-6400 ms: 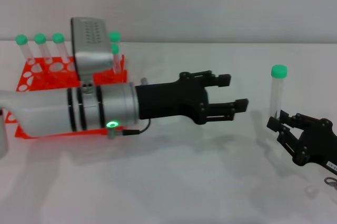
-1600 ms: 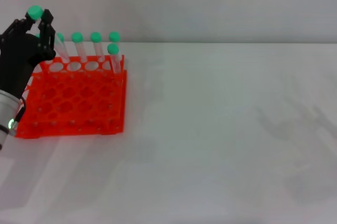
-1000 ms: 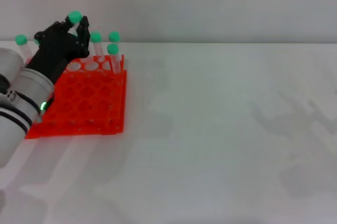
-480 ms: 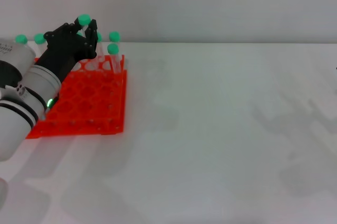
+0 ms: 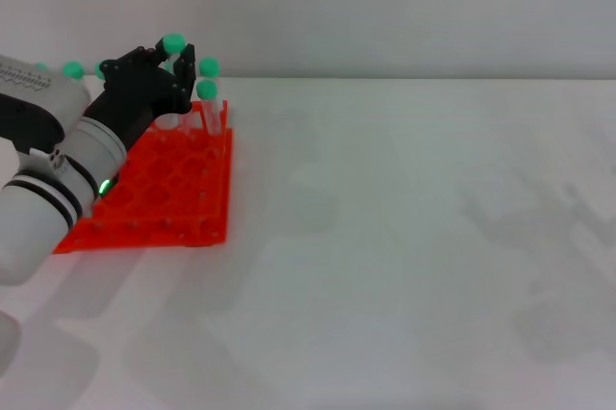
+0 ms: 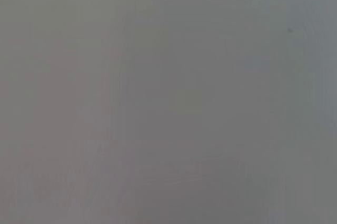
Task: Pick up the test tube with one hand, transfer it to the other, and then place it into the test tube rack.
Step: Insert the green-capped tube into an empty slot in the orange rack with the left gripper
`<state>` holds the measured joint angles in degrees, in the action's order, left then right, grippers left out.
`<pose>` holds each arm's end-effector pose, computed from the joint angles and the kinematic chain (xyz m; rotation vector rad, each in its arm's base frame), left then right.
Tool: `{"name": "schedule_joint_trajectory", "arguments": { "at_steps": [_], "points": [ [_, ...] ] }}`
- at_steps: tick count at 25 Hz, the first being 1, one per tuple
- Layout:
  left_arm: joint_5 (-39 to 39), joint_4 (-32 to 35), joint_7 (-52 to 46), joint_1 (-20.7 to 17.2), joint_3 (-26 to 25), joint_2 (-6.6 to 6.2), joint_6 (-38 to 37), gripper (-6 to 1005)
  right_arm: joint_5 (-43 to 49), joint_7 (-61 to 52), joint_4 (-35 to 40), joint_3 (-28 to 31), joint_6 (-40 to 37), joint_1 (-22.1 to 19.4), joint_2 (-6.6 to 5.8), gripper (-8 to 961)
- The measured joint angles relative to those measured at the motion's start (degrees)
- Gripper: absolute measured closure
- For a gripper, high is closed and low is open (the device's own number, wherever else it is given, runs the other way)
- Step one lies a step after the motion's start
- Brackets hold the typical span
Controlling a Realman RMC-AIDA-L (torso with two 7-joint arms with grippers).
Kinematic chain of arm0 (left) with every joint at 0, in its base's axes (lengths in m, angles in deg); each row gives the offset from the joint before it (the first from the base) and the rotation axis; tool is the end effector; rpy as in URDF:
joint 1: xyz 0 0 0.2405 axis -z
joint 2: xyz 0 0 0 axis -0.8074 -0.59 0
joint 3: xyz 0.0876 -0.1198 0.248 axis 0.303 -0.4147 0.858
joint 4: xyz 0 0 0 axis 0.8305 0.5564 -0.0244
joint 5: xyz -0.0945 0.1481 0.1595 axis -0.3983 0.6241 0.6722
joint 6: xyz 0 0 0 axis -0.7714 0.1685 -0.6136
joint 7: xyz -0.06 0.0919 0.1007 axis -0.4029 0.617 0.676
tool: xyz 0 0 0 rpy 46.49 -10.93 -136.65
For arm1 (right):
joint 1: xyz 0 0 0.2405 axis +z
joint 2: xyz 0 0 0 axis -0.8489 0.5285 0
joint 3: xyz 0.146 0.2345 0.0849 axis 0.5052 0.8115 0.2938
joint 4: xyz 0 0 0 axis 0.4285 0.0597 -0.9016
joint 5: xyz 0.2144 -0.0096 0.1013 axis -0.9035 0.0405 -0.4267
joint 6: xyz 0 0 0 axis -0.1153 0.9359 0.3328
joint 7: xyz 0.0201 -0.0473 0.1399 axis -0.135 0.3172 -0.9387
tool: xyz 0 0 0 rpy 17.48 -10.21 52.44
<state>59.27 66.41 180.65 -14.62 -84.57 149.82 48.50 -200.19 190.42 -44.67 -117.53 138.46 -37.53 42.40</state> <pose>-0.2860 0.4647 -0.0570 -1.8665 -0.4605 -0.6661 0.3850 0.3403 0.0257 -1.7620 0.4510 0.9413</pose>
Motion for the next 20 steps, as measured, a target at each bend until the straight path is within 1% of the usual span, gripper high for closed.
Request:
{"name": "schedule_joint_trajectory", "arguments": {
  "at_steps": [13, 20],
  "points": [
    [0.4, 0.1, 0.1, 0.2, 0.0, -0.04, -1.0, 636, 0.0, 0.1, 0.0, 0.1, -0.1, -0.2, 0.0, 134],
    [2.3, 0.1, 0.1, 0.0, -0.2, -0.09, -1.9, 628, -0.4, 0.1, 0.0, 0.1, -0.1, -0.3, 0.0, 134]
  ]
}}
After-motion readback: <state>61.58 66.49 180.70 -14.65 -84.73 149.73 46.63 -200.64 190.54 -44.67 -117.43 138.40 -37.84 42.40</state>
